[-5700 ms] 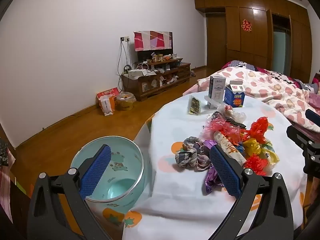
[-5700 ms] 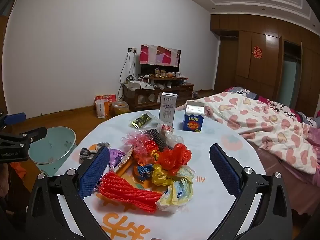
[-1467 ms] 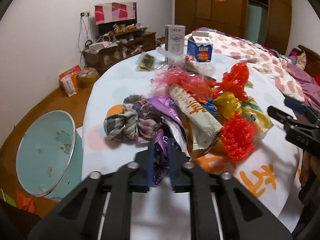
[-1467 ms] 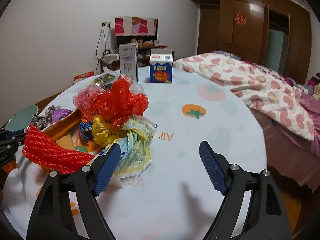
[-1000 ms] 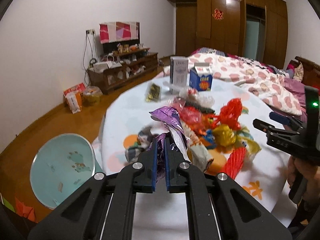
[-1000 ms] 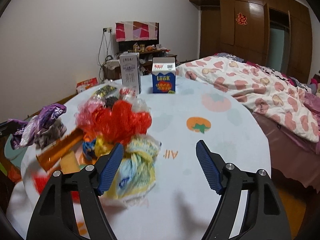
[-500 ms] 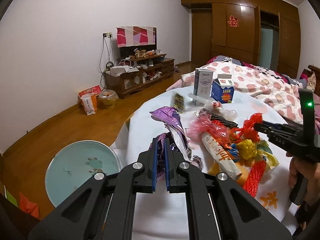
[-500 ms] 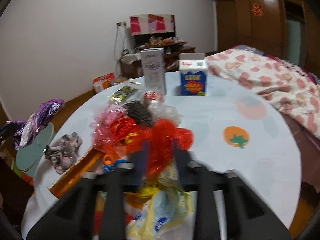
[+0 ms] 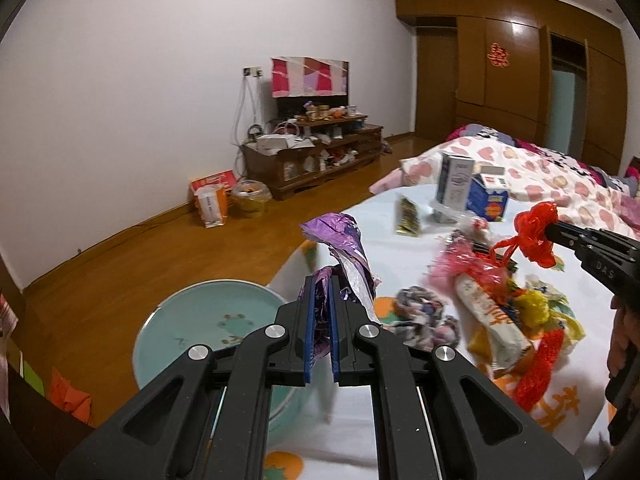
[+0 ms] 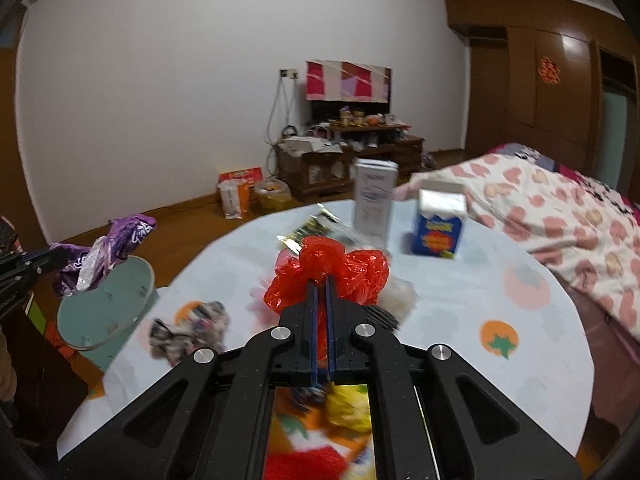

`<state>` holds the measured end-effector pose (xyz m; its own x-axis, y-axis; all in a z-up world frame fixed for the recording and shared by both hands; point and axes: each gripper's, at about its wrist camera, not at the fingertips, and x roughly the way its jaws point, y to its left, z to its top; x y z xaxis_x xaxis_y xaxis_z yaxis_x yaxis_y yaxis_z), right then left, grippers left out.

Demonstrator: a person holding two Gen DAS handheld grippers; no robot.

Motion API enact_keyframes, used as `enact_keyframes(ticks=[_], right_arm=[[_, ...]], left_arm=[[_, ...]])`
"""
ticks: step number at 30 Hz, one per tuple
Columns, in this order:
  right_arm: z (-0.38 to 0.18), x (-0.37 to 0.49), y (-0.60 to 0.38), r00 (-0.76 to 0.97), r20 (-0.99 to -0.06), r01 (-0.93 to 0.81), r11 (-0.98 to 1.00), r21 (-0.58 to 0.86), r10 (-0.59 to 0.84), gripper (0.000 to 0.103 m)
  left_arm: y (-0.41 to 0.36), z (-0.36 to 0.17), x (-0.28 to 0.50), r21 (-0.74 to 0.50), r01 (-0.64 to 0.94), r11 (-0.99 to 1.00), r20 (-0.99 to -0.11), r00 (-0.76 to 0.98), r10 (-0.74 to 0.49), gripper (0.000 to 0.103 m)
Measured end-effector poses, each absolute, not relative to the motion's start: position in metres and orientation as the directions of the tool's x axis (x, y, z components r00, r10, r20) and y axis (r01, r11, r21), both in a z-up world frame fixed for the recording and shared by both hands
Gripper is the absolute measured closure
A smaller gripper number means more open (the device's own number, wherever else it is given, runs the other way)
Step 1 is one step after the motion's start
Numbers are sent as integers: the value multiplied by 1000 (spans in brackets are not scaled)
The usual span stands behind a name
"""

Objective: Collect trash
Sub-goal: 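Carry the purple wrapper and red bag over the blue bin with both tools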

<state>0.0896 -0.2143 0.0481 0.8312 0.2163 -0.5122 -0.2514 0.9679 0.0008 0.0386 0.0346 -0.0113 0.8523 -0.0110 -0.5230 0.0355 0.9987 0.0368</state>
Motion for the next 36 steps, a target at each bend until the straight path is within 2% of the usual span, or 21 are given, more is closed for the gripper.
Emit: enact_keyframes(ticks=[17, 36], right_arm=[[48, 111, -122, 784, -506, -422, 907, -11, 359, 99], [37, 121, -60, 726, -528, -527, 850, -13, 441, 99]], left_arm=[[83, -14, 32, 52, -83, 995, -511, 854, 98, 97], [127, -24, 28, 68, -200, 977, -529, 823, 206, 97]])
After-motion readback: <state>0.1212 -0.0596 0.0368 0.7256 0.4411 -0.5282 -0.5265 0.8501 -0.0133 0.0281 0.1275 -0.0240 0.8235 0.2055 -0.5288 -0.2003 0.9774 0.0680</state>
